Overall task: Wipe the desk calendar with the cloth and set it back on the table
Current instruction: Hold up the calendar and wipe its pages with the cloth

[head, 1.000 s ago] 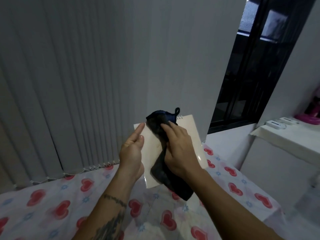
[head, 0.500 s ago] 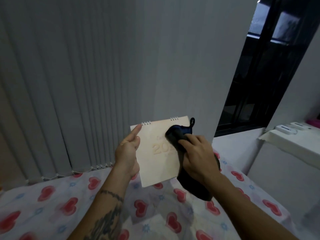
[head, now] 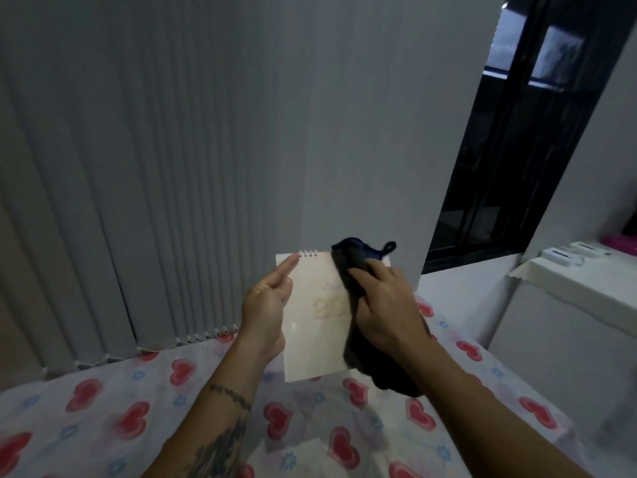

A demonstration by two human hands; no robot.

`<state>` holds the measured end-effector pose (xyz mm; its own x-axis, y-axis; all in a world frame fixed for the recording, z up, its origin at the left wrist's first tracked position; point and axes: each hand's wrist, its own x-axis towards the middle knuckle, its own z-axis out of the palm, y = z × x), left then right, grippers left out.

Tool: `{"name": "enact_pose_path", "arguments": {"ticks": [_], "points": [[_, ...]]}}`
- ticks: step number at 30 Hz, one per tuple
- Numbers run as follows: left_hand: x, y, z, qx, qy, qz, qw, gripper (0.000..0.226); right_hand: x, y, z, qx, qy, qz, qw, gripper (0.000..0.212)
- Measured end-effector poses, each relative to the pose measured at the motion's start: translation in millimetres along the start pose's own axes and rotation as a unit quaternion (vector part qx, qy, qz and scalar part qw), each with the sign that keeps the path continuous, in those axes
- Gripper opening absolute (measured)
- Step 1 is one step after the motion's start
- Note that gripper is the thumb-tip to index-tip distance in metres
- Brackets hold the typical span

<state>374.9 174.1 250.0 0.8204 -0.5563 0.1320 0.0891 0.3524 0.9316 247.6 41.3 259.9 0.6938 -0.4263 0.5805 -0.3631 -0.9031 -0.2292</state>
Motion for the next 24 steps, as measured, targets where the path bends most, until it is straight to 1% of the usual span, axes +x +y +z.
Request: {"name": "enact_pose_path", "arguments": {"ticks": [3,5,6,7,9,10,11,12,14,15,17,19,22,24], "points": [[-4,-2,8,-0.003,-0.003,0.013,1.000,0.043,-7,-20,4,0.018,-0.021,-0.086,0.996,0.049],[-5,-1,5,-0.003,0.007,0.010,1.000,0.044,-9,-15,3,0.005,-0.041,-0.115,0.992,0.050],[-4,-2,2,-0.005,0.014,0.007,1.000,0.044,-6,-7,2,-0.004,-0.040,-0.108,0.993,0.050],[-3,-2,-2,-0.011,0.023,0.001,1.000,0.044,-4,2,1,-0.011,-0.031,-0.081,0.996,0.050],[-3,-2,-9,-0.022,0.038,-0.009,0.999,0.045,3,16,0,-0.016,-0.013,0.008,1.000,0.047],[-3,-2,-10,-0.018,0.043,-0.007,0.999,0.047,4,18,0,-0.020,-0.005,0.035,0.999,0.046],[-3,-1,-9,-0.008,0.046,-0.003,0.999,0.048,4,15,2,-0.024,0.000,0.039,0.999,0.045],[-4,-1,-7,0.002,0.046,0.002,0.999,0.049,2,8,4,-0.027,0.003,0.024,0.999,0.045],[-6,-2,3,0.014,0.033,0.005,0.999,0.049,-5,-13,9,-0.017,0.006,-0.031,0.999,0.046],[-7,-4,6,0.011,0.025,0.002,1.000,0.048,-10,-21,11,-0.006,0.006,-0.053,0.999,0.047],[-8,-8,8,-0.010,0.023,-0.002,1.000,0.046,-13,-25,14,0.003,0.001,-0.067,0.998,0.049],[-8,-11,3,-0.027,0.035,-0.011,0.999,0.044,-11,-13,16,-0.006,0.002,-0.045,0.999,0.050],[-6,-18,-7,-0.055,0.049,-0.041,0.996,0.041,-10,11,18,-0.025,-0.001,0.040,0.999,0.050],[-4,-23,-9,-0.059,0.053,-0.054,0.995,0.043,-12,14,22,-0.027,-0.006,0.079,0.996,0.049]]}}
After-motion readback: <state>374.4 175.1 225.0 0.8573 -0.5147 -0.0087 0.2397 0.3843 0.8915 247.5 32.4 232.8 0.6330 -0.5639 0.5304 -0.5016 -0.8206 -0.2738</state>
